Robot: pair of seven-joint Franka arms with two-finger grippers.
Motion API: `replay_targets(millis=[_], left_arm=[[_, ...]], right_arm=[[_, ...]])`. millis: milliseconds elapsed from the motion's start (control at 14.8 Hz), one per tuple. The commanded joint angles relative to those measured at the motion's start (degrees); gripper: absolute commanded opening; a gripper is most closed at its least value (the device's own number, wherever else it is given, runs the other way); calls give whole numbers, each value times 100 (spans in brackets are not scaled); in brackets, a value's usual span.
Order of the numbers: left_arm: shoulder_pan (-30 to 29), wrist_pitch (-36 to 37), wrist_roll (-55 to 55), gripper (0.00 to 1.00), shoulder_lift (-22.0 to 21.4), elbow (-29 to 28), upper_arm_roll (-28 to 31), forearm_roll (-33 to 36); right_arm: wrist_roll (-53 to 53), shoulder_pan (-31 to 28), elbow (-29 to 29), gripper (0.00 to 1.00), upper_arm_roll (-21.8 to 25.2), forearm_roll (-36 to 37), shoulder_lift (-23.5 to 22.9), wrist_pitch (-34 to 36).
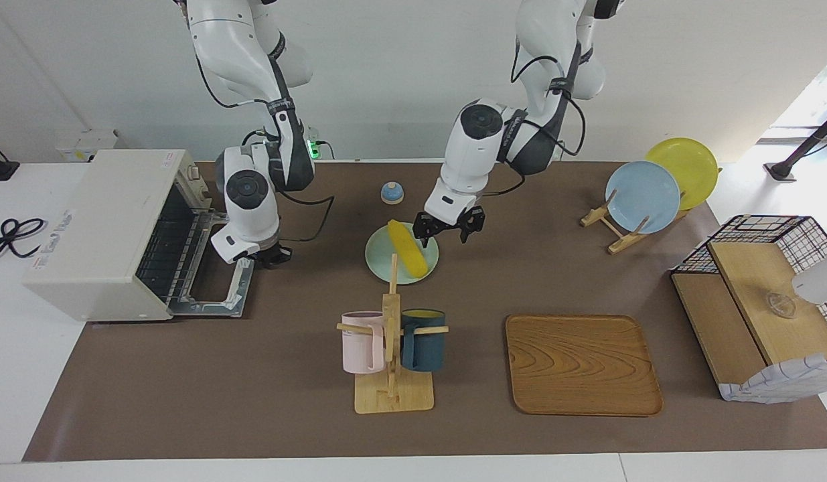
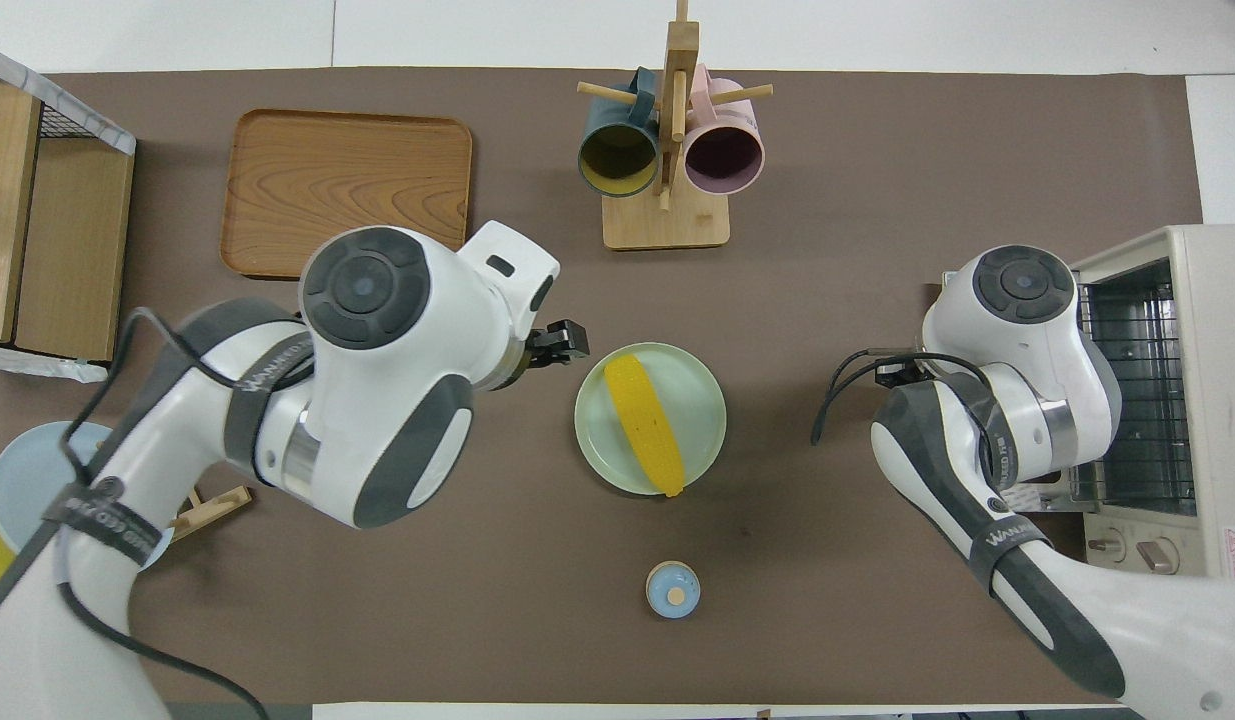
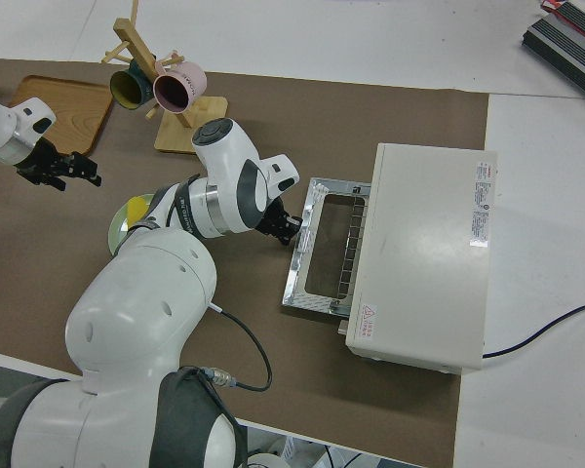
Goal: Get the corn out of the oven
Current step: 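Grasp the yellow corn with the left gripper while the right gripper withdraws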
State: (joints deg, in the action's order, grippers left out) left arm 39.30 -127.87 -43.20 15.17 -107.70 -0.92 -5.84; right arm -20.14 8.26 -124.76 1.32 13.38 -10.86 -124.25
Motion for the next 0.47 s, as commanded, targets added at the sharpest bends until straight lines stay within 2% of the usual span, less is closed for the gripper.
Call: replay_targets(millis=[0,135,338,406], left_arm=[[393,-580,-145,100,467,-32,118,-84],[561,-827,-277,100,671,-93,127,-84],[587,-836,-294,97,724,-93,127,-84],[605,-836,-303,64,724,-93,127,-84]], right_arm=[[71,-158,-198,0,-88,427,189,-56],[63,-167,-145,0,-88,770,189,93],[124,-175,231,0,-88,1009,163,646],[272,-167,381,0,-88,1026,163,839]])
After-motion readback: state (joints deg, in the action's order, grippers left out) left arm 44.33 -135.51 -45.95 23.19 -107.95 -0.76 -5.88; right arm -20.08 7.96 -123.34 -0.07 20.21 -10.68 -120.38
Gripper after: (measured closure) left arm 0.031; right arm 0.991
